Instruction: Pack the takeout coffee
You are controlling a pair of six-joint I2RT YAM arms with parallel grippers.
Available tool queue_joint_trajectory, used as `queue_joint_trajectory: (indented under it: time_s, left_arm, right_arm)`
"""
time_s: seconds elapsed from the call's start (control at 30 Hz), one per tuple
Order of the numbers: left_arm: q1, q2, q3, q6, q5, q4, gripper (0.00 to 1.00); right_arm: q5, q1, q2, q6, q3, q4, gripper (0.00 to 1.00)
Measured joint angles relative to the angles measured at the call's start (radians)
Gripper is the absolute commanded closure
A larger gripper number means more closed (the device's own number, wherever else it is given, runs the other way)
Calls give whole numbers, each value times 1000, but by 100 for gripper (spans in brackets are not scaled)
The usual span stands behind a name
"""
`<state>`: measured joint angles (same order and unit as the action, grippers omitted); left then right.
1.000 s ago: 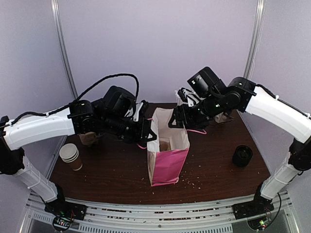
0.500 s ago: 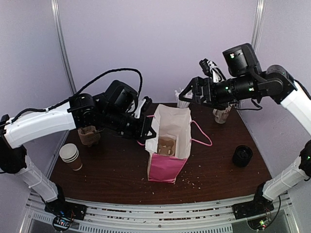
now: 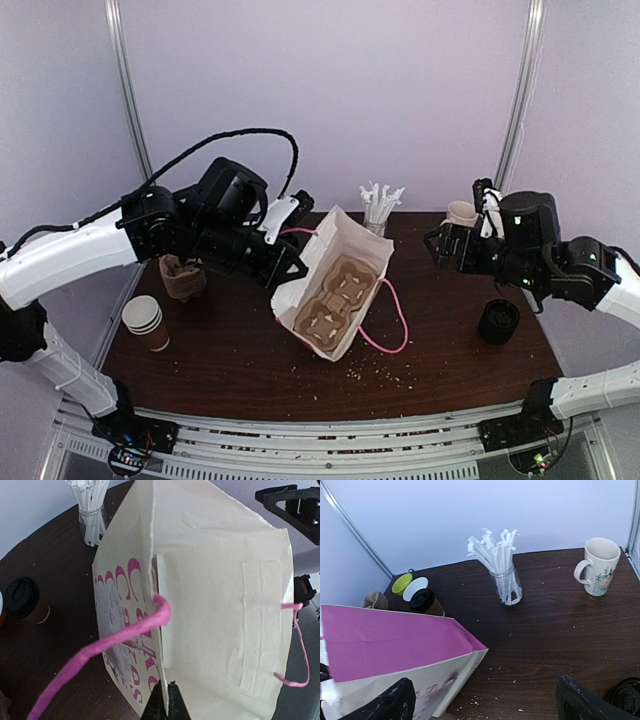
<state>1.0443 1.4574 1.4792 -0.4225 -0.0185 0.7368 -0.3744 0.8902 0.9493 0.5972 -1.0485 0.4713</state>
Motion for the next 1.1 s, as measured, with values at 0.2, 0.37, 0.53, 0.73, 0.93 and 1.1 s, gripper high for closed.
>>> queue_joint_trajectory:
  time_s: [0.2,0.37,0.53,0.73,0.93,1.1]
  left_arm:
    - [1,-50,-2,100,-7,-2,100]
    - [19,-62,-3,161,-3,-6,100]
    - [37,-62,-27,190,10,-21,100]
    - [53,-45,-40,196,35,-40,100]
    - [71,-11,-40,173,64,-57,100]
    - [75,0,-40,162,69,-64,100]
  right_arm:
    - [-128,-4,-131,17,215,-147,0]
    - [-154,-12,-130,28,349,-241,1]
    - [-92,-18,-50,26,409,-320,2]
    - [-11,-28,60,35,419,-431,3]
    - [82,-67,171,83,427,-529,13]
    - [188,-106,270,156,455,-599,17]
